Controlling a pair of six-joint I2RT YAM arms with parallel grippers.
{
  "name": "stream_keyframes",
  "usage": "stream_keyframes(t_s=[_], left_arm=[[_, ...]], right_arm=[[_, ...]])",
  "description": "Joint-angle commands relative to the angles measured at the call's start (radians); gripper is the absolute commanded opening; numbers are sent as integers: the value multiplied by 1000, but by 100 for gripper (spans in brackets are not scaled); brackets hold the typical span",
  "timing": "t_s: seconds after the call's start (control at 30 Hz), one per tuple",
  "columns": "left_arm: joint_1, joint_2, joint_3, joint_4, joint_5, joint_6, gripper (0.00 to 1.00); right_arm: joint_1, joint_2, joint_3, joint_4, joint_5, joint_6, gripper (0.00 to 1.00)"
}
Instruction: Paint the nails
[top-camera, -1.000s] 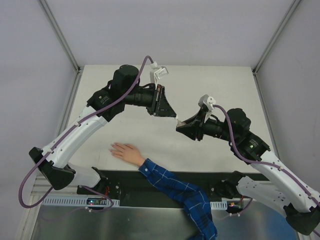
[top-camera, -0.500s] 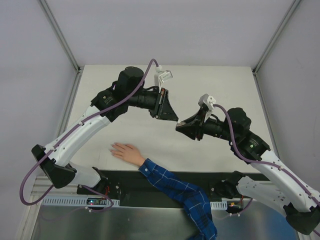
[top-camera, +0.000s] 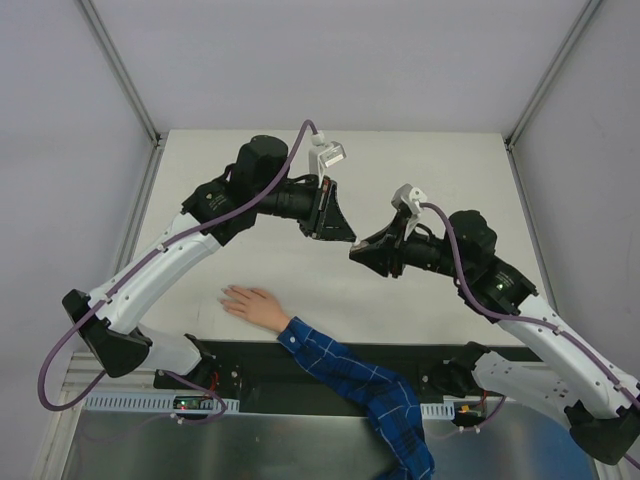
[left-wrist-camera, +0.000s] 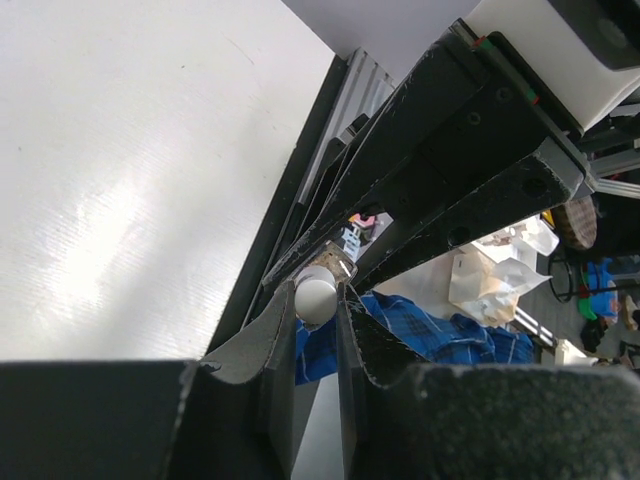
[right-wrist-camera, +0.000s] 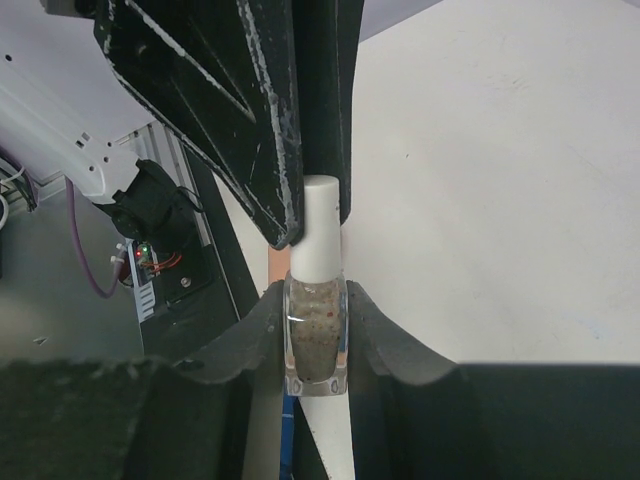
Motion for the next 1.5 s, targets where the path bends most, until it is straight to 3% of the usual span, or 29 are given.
stream_keyframes(t_s=[0.0, 0.2, 0.37, 0.47, 0.7, 0.9, 0.97, 1.03, 1.17, 1.2, 1.3, 1.47], left_arm=[[-31, -13, -41, -55, -1, 67, 0], [-32, -27, -49, -61, -9, 129, 0], [-32, -19, -55, -58, 113, 166, 0], [-32, -53, -92, -36, 239, 221, 0], [-32, -144, -164, -4, 324, 357, 0], [-32, -144, -158, 11, 309, 336, 0], [-32, -144, -140, 13, 214, 313, 0], [-32, -147, -120, 14, 136, 281, 4], [-29, -173, -83, 27, 4, 219, 36], [-26, -179, -75, 28, -13, 204, 48], [-15, -220, -58, 31, -95, 183, 65], [-12, -318, -68, 39, -155, 172, 79]], right_arm=[[3, 7, 110, 183, 44, -8, 0], [3, 28, 152, 226, 26, -13, 0], [1, 8, 144, 290, -5, 15, 0], [3, -4, 124, 356, -91, 91, 0], [1, 11, 40, 658, -315, 365, 0], [3, -10, 46, 579, -319, 320, 0], [1, -15, 51, 539, -309, 273, 0], [1, -24, 49, 476, -283, 236, 0], [3, -32, 60, 367, -237, 147, 0], [3, -32, 68, 329, -220, 118, 0], [1, -29, 83, 261, -189, 69, 0], [1, -29, 94, 200, -155, 7, 0]])
